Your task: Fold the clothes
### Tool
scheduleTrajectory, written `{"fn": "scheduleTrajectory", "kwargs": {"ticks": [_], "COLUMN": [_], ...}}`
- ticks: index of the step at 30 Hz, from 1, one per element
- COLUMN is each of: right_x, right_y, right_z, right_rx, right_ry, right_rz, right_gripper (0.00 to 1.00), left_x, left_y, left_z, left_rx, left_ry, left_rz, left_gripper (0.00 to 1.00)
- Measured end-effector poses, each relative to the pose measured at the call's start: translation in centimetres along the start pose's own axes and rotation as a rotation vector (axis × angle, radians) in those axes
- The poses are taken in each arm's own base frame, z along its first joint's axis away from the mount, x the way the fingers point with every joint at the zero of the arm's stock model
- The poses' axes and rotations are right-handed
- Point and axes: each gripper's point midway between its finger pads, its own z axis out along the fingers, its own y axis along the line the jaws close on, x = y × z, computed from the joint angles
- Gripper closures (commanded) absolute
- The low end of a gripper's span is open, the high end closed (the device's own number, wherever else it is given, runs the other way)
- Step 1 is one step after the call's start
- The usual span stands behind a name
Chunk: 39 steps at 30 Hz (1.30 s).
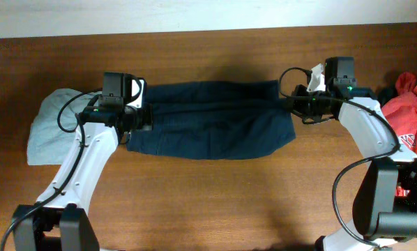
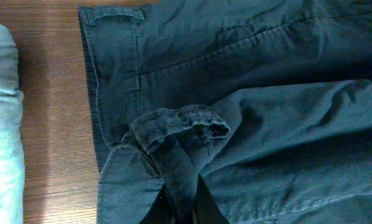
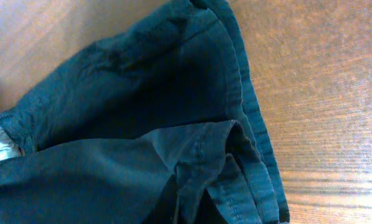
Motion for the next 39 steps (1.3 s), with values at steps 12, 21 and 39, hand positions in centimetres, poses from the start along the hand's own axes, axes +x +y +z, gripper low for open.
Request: {"fn": "scheduleTrajectory", "kwargs": {"ticks": [12,21,39], "right_x": [0.8,-2.0,-3.5], "right_y": [3.1,4.2,2.7], "right_z": [-2.4,-2.9,-0.7], "right_rx": [-0.120,-0.159,-0.258], "right_ry": [0.014,-0.096,-0.073], "right_rz": [0.053,0.050,-0.044], "right_gripper": [0.96,0.93,0.74], "left_x": [-3.2,-5.1,-7.2], "left_y": [0.1,0.9,3.6], "left_z": [-4.9,-2.1,1.6], "left_rx": [-0.014,-0.057,-0.098], "left_ry": [-0.036,-0.074,-0.035], "left_rz": [0.010,0.020,-0.008], "left_gripper": [0.99,0.96,0.31]}}
